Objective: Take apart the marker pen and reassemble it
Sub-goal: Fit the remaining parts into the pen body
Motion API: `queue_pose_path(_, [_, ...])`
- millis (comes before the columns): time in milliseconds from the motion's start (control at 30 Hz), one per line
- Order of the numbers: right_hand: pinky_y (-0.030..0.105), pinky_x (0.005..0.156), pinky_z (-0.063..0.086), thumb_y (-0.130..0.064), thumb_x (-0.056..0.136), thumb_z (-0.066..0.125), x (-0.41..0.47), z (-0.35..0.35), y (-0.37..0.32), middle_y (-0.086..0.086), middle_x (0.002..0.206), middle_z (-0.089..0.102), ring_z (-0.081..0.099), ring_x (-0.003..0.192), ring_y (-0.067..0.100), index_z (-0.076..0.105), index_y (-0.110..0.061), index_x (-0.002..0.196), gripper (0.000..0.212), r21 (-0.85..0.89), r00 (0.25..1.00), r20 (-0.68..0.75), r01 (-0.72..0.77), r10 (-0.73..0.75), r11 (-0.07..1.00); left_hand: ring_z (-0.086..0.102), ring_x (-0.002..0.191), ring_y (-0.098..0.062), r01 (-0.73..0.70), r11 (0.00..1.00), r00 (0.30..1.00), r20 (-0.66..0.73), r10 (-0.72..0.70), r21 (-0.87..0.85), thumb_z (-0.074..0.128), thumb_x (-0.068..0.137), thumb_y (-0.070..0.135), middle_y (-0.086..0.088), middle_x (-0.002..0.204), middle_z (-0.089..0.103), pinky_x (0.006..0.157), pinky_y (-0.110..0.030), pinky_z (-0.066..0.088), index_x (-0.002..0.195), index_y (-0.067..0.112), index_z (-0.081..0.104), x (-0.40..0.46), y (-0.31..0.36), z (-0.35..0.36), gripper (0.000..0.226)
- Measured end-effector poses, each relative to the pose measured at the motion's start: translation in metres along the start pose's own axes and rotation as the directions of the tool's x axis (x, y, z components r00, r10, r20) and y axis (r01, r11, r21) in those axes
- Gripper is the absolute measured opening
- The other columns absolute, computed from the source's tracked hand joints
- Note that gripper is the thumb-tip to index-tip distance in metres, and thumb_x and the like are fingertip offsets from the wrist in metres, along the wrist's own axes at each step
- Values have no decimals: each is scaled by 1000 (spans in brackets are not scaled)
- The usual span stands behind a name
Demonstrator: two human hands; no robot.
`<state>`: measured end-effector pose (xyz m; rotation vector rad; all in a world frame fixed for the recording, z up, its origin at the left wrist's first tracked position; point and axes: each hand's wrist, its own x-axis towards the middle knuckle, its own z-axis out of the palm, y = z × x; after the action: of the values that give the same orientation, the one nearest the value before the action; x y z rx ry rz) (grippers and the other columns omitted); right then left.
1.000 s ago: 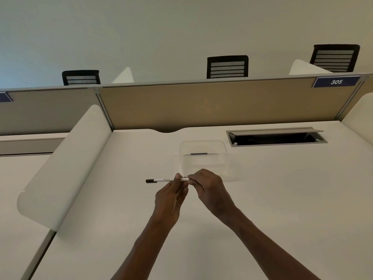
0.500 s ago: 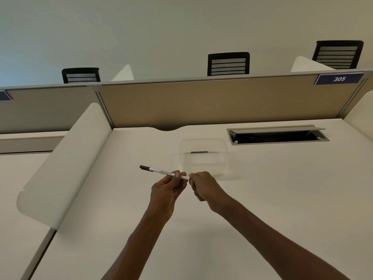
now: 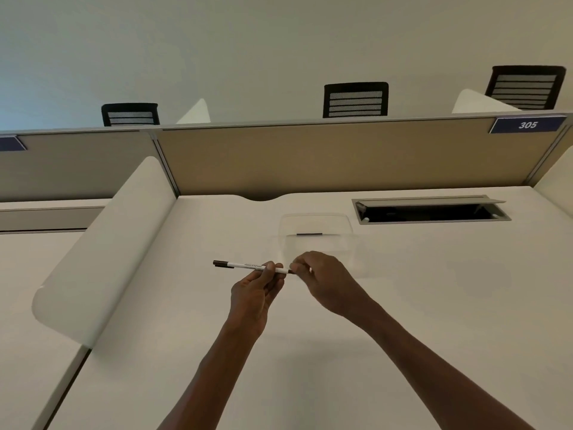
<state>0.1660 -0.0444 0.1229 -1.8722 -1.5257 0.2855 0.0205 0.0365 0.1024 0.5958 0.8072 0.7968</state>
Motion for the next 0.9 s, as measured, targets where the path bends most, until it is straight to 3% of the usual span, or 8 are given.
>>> queue_pose_path(267, [35,41,38,-16,94,60,-5,9,1,5,66,53,47,52,22,55,-9,74,23,-480,931,-12,316,-366,819,75,80,-22,30,1000,1000,11,-30,6,69,88,8,-15,89,77,69,-26,60,97,-3,72,-2,0,3,15])
queue_pose_path(367, [35,49,37,-18,98,51,-1,14,-11,2,61,53,46,52,22,52,-10,69,30,-242,987,-18,149,-158,959,75,82,-22,16,1000,999,40,-17,12,69,87,10,-14,89,76,70,-26,60,90,-1,76,-1,2,1,13])
queue_pose_path(433, [26,47,32,-23,98,48,6,14,-19,-6,52,48,41,47,13,54,-14,64,36,198,974,86,-225,212,954,74,82,-20,1,1000,997,73,-2,20,69,86,12,-13,89,76,71,-25,59,84,3,79,0,3,1,13])
queue_pose_path(500, [21,40,23,-24,97,46,12,11,-25,-7,48,37,27,40,9,51,-14,62,38,618,802,390,-592,453,516,74,83,-20,-10,999,996,88,7,35,70,84,14,-13,89,77,71,-24,59,83,4,79,-1,4,1,13])
queue_pose_path(567, [17,36,18,-24,99,44,15,6,-23,-6,49,32,21,39,6,50,-15,62,38,674,667,596,-718,447,174,74,84,-20,-17,998,996,87,12,57,71,83,14,-13,90,77,72,-24,59,83,4,79,-1,4,1,13])
queue_pose_path(633, [17,36,19,-30,100,44,14,1,-20,-5,50,37,23,39,6,56,-13,66,39,624,668,604,-736,435,264,74,84,-21,-23,998,997,78,18,65,70,86,13,-14,89,76,73,-25,59,84,4,79,-2,4,1,13])
queue_pose_path(767, [21,47,35,-53,99,35,13,0,-16,-4,57,61,44,45,8,71,-9,77,61,382,832,320,-551,454,741,74,79,-21,-20,999,1000,15,19,39,69,88,10,-14,86,76,70,-25,59,86,2,78,-2,3,2,12])
queue_pose_path(900, [25,65,46,-47,98,47,6,1,-3,-8,76,66,54,65,4,68,-16,94,38,145,996,-1,-90,92,985,75,79,-20,-9,1000,1000,-23,9,-13,70,87,7,-13,86,77,67,-25,59,84,1,77,-2,4,2,10])
